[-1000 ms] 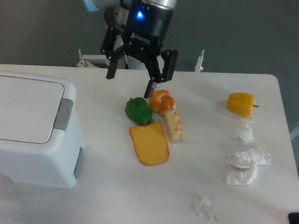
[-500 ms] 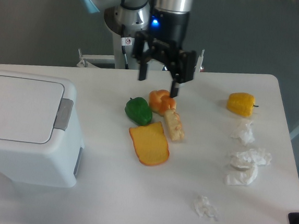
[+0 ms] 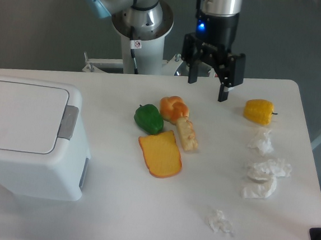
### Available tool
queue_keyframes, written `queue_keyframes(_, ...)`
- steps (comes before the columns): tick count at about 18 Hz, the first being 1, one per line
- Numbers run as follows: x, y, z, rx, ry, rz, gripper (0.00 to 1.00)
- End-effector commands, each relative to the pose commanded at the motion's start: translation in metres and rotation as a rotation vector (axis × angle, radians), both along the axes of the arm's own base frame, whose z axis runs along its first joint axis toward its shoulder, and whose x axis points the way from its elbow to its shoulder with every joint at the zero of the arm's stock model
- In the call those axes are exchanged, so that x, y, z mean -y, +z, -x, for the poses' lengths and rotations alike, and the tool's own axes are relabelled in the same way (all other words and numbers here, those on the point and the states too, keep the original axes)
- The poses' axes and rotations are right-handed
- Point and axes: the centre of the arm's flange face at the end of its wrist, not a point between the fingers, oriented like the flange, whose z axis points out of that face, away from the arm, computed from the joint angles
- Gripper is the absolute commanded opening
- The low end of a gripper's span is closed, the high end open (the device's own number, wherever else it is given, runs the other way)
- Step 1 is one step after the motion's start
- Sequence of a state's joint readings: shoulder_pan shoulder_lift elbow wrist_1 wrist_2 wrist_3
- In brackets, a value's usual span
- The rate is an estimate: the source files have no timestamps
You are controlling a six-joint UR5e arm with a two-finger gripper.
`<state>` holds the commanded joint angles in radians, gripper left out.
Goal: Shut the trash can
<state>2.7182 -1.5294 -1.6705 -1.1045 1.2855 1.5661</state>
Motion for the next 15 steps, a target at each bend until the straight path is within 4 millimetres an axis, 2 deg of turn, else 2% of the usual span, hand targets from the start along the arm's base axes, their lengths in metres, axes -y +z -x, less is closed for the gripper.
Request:
queue_keyframes(6, 0.012, -0.016, 0.031, 0.006, -0.017, 0.022, 1.0)
queue_keyframes(15, 0.013, -0.019, 0.029, 0.011, -0.013, 0.029, 1.0)
